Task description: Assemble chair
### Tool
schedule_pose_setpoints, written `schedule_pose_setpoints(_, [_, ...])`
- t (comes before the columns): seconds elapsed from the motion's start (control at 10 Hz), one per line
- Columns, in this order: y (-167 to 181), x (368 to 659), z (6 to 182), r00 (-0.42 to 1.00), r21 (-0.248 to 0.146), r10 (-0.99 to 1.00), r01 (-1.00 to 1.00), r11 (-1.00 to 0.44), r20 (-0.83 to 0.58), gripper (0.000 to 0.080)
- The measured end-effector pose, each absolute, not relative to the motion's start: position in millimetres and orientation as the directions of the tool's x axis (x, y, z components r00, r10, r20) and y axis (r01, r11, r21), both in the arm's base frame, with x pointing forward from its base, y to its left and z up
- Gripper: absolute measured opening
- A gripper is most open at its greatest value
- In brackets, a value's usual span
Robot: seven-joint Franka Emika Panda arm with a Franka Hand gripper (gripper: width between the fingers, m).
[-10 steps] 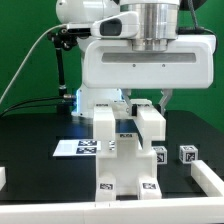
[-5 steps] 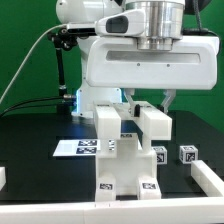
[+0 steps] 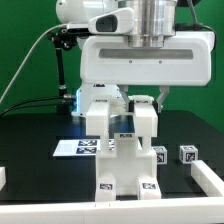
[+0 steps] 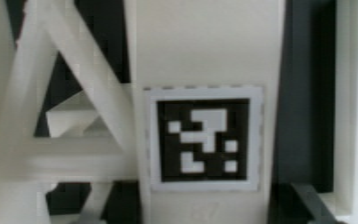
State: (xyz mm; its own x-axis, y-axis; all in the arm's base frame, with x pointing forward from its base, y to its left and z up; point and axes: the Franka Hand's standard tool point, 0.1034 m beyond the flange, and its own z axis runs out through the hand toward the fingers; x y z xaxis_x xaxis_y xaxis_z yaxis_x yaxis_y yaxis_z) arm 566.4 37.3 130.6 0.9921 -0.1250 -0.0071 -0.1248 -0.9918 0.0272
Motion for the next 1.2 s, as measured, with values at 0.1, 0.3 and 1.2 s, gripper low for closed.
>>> schedule_pose_setpoints(0.1, [38,571,130.4,0.994,0.024,-0.103,-0.104,-0.994,0.025,0.0287])
schedule_pose_setpoints(0.3, [43,575,130.8,0.994,0.021,-0.092,-0.093,-0.995,0.052,0.0287])
schedule_pose_setpoints(1.2, [48,566,133.4,0.995,0.016,-0.080,-0.081,-0.997,0.051,0.0287])
